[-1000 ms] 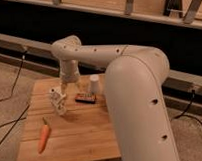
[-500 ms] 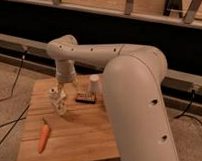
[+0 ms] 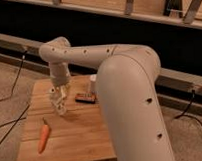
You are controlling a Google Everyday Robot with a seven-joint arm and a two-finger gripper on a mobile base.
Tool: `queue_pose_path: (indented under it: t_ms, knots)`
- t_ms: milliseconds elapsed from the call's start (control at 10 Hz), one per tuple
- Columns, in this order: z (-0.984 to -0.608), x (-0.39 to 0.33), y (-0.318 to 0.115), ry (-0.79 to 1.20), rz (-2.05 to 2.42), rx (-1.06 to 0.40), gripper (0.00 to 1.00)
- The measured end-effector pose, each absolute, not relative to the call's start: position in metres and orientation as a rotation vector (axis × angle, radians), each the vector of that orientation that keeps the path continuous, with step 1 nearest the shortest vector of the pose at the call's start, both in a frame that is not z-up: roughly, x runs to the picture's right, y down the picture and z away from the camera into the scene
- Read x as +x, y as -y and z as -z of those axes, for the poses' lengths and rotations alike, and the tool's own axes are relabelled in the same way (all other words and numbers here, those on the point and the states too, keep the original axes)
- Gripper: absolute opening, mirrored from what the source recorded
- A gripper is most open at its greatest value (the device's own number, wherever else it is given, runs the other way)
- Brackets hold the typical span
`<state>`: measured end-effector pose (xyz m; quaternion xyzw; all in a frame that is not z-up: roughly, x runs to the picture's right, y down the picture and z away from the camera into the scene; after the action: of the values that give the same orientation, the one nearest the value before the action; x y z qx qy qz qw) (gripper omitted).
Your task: Knock the bottle over
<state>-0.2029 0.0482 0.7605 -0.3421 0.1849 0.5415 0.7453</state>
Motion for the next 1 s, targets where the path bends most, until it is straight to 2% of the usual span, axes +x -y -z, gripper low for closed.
queue_pose_path:
  t_ms: [200,300,1000]
  knots:
    - [-0.761,-0.219,-0.051,-0.38,-1.14,-0.739,0.02]
    - [-0.762,-0.227,-0.051,-0.357,-1.117,-0.731,0.0]
    - [-0.756,-0.283,-0.043,-0.203,-0.897,-0.615,0.0]
